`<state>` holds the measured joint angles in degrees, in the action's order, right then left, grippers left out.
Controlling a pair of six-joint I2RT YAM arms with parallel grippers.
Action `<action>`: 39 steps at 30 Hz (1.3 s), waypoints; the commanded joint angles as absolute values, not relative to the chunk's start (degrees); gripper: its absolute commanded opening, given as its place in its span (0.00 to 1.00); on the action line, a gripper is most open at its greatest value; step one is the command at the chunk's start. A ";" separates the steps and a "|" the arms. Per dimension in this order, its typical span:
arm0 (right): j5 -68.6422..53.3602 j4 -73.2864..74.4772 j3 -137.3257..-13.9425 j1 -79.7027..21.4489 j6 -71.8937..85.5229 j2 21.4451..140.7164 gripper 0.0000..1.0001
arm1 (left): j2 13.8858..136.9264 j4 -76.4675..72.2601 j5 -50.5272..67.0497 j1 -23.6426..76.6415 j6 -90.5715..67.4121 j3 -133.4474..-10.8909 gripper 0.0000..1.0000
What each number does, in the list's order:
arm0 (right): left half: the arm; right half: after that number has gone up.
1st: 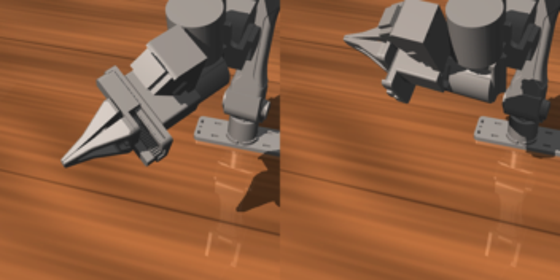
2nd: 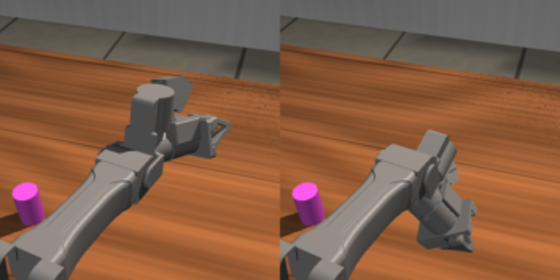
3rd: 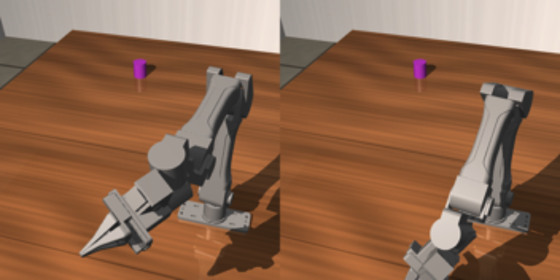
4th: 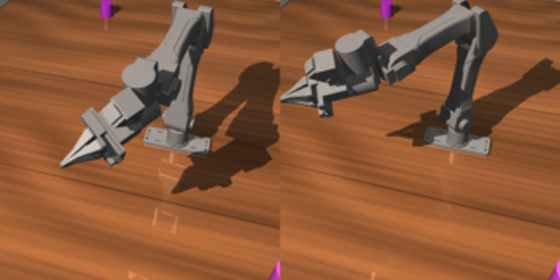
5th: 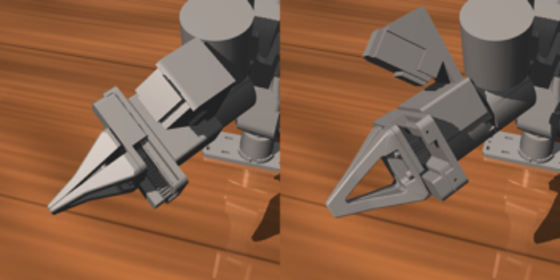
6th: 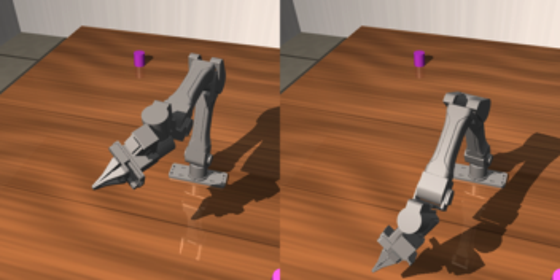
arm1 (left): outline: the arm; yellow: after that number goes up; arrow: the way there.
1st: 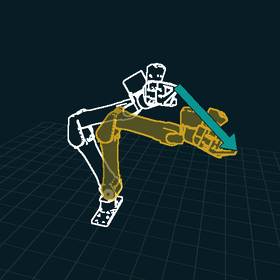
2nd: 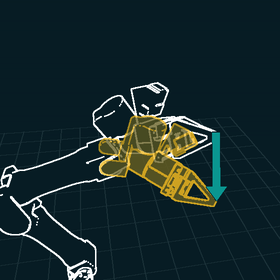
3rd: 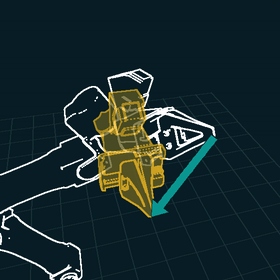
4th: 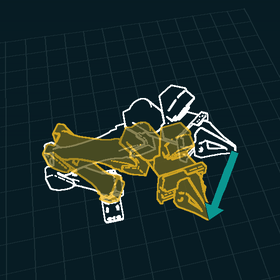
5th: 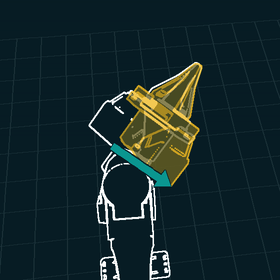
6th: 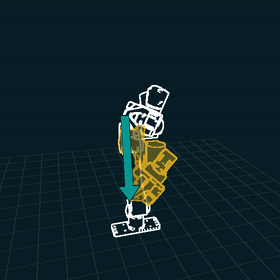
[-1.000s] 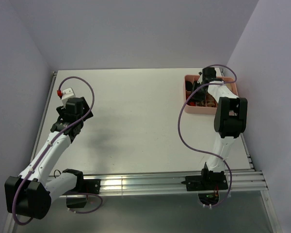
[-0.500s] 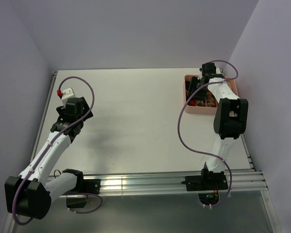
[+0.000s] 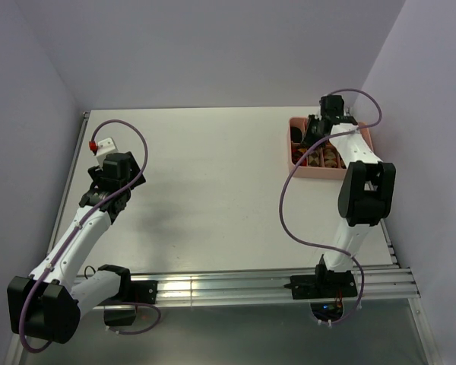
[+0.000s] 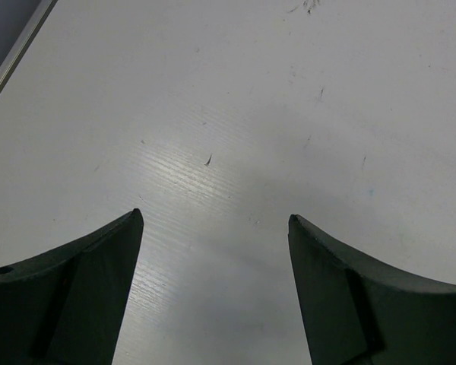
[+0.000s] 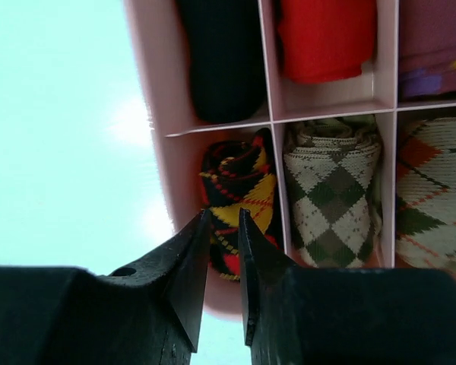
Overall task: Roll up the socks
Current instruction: Place the sock in the storage box, then reset both arms
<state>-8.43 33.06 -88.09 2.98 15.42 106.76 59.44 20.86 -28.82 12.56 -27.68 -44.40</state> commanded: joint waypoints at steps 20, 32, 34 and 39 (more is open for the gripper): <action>-2.73 31.46 -84.46 2.11 18.98 93.18 0.54 | 54.76 19.59 -29.71 12.48 -27.68 -45.95 0.82; 14.40 36.39 -84.56 2.99 17.85 56.63 0.95 | 48.08 29.53 -31.63 12.39 -22.86 -64.75 0.84; 17.12 36.39 -83.59 2.90 17.84 49.59 1.00 | 47.38 31.64 -31.82 12.39 -21.63 -67.57 0.86; 24.86 37.79 -81.47 0.27 16.09 39.21 1.00 | 44.48 34.88 -32.08 12.39 -20.39 -74.35 0.90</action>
